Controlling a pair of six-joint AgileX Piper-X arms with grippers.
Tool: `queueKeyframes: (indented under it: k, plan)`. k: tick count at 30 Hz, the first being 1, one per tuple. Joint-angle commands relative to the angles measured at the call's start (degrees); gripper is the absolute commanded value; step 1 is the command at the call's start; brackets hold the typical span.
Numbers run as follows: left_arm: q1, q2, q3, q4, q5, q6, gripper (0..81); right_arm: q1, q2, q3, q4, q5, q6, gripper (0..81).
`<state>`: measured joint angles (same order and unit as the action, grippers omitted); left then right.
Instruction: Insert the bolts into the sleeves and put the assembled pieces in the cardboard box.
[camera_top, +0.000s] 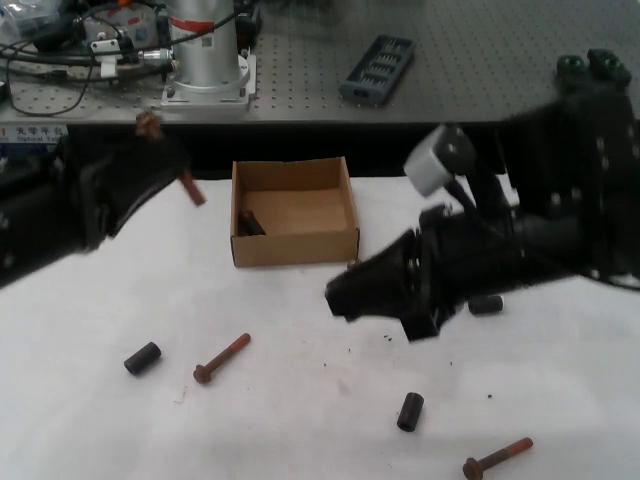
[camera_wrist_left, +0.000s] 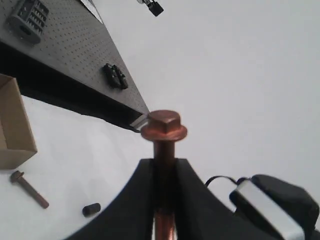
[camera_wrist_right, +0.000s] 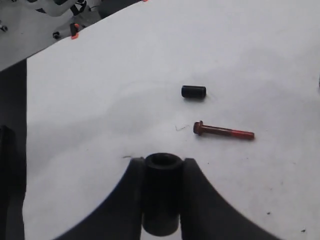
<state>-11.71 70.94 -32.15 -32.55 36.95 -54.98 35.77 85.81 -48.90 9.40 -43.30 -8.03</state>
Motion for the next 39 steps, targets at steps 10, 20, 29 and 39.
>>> queueKeyframes:
  k: [10,20,29,39]
  plan:
    - [-6.1,13.3,-12.7,-2.2,2.8,-2.1,0.6,-0.4,-0.5,4.2,-19.0,-7.8,4.8,4.3]
    - [-8.3,15.0,-12.9,-2.2,8.5,-1.8,0.6,-0.8,0.0,5.8,-23.5,-5.4,4.9,4.3]
    - [-8.3,15.0,-12.9,-2.3,12.3,6.7,0.6,-1.5,1.6,6.7,-32.2,-2.1,12.3,4.3]
    - [-8.3,15.0,-12.9,-1.7,12.3,13.3,0.6,-1.9,3.0,6.7,-34.5,-2.3,16.1,4.4]
